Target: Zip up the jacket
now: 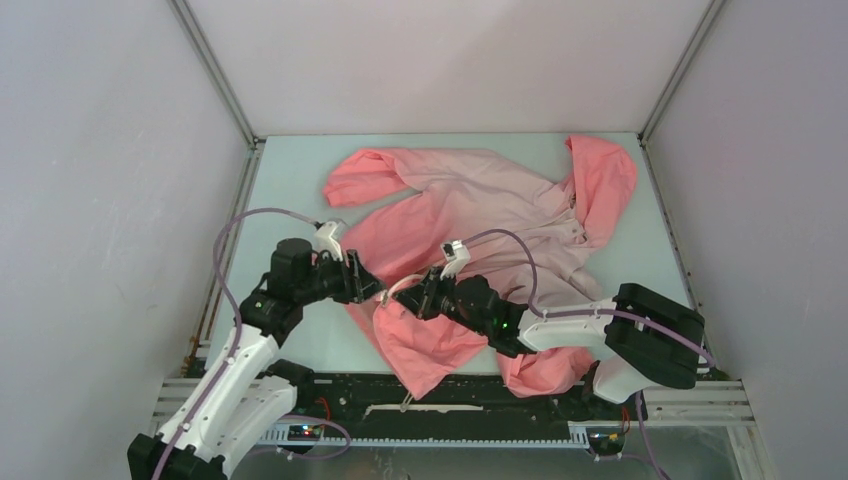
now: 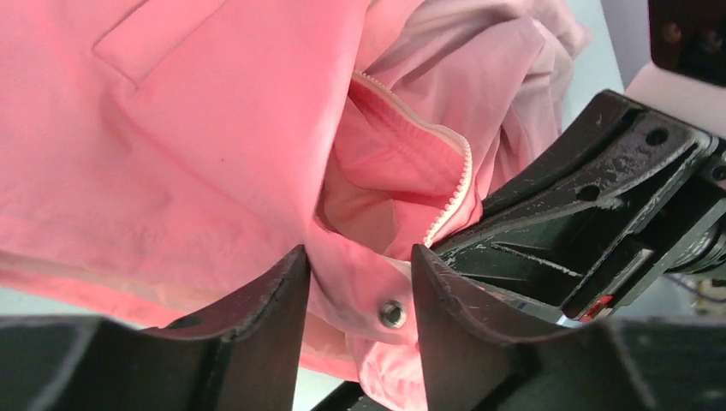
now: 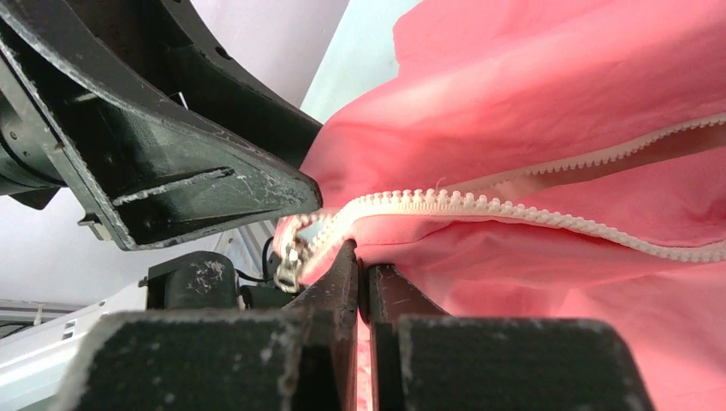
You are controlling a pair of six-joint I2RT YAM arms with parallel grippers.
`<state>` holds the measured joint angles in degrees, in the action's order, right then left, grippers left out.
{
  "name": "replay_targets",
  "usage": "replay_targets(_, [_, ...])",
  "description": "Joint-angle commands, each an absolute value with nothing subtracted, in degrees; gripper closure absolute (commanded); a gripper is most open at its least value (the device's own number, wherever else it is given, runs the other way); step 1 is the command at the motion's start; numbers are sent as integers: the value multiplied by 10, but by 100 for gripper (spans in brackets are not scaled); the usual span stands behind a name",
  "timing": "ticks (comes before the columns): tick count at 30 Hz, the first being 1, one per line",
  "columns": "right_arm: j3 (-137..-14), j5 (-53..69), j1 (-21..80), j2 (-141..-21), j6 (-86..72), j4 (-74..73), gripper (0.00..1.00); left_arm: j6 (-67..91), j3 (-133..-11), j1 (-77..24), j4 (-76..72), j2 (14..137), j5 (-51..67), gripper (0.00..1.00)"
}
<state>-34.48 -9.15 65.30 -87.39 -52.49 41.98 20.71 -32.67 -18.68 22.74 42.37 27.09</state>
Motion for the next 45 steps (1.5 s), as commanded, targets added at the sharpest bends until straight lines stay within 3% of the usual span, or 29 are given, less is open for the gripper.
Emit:
replay_targets(1, [-355,-111,655,-874,-517,458,100,295,-352,-156,240,392,270,46])
replay_targets(5, [-350,-114,654,-872,-517,465,100,348,-342,-141,248,363,271,38])
replay_targets(8, [-347,-114,653,-871,-518,468,100,386,-337,-141,259,355,274,25])
replay_targets(13, [-346,-114,652,-868,-517,473,100,407,-322,-141,270,353,267,27])
replay_targets(14, [-346,-114,652,-868,-517,473,100,413,-325,-141,284,354,252,25])
replay_targets(16, [-346,-114,652,-867,-516,472,100,435,-336,-139,324,358,210,13])
replay_targets(17, [-344,-114,652,-867,-516,473,100,455,-341,-138,343,360,190,13])
replay_targets(21, [-341,-113,652,-868,-516,482,100,518,-336,-125,367,367,168,16])
replay_targets(24, [-341,-112,652,-866,-515,483,100,564,-295,-107,302,368,225,22])
replay_targets(32, [-338,-112,651,-865,-514,486,100,626,-239,-84,204,355,311,25])
replay_targets(45, [-337,-111,649,-863,-514,489,100,639,-230,-83,206,335,316,54])
